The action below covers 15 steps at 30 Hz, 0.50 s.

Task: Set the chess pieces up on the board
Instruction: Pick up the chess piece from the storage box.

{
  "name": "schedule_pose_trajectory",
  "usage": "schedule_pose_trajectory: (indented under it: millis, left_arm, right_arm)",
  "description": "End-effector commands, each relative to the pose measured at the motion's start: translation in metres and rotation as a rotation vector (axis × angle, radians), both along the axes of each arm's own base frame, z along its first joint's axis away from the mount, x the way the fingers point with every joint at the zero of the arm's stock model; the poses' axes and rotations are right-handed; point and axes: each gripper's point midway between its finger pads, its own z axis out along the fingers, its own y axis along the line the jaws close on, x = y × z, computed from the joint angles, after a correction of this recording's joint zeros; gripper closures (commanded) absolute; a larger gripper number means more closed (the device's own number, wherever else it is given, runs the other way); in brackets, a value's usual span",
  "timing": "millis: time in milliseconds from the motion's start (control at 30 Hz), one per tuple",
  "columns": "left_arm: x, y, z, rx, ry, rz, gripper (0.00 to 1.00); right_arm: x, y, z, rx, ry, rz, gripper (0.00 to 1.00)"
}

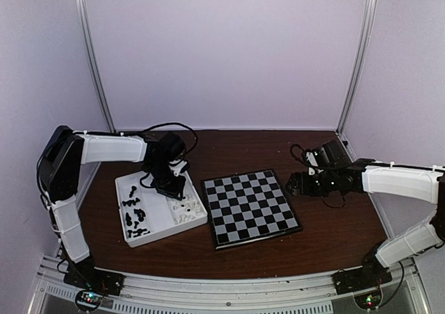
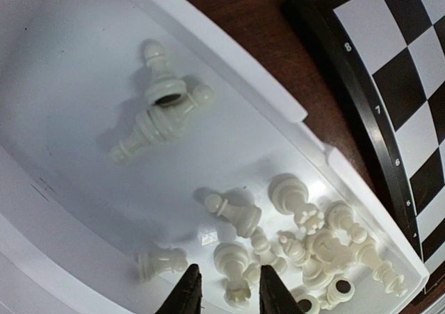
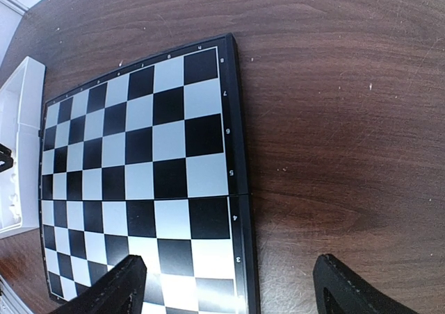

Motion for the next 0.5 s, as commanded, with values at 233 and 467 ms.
schedule_pose_trajectory:
  millis: [233,467]
  left_arm:
    - [-0.006,0.007,-0.015,0.072,0.022,-0.012,0.78]
    - [-0.004,0.009,-0.004,0.116,-0.012,-0.026,0.87]
  right_arm:
    - [0.002,0.001,-0.003,0.001,-0.008,-0.012,0.13]
    - [0.004,0.005,-0.004,0.015,-0.003,-0.01,0.13]
